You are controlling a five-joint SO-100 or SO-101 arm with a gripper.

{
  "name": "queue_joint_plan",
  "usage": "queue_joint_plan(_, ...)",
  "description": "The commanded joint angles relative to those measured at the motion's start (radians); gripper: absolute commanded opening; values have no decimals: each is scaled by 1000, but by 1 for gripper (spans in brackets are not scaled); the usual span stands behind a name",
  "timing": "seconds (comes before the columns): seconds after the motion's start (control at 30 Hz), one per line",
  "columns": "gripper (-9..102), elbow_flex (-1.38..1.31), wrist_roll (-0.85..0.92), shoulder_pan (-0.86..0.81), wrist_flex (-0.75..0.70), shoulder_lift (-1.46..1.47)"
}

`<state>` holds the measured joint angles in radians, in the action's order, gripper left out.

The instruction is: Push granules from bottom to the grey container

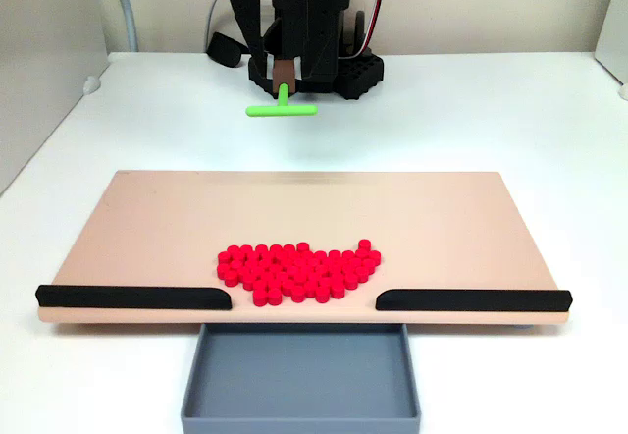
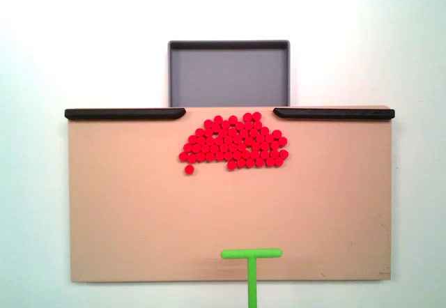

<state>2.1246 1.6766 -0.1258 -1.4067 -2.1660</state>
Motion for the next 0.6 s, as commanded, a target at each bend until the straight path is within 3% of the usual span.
queue_joint_plan(0.0, 0, -11, -8, 8, 8, -17)
queue_joint_plan(0.57, 0, -11, -8, 41, 8, 25)
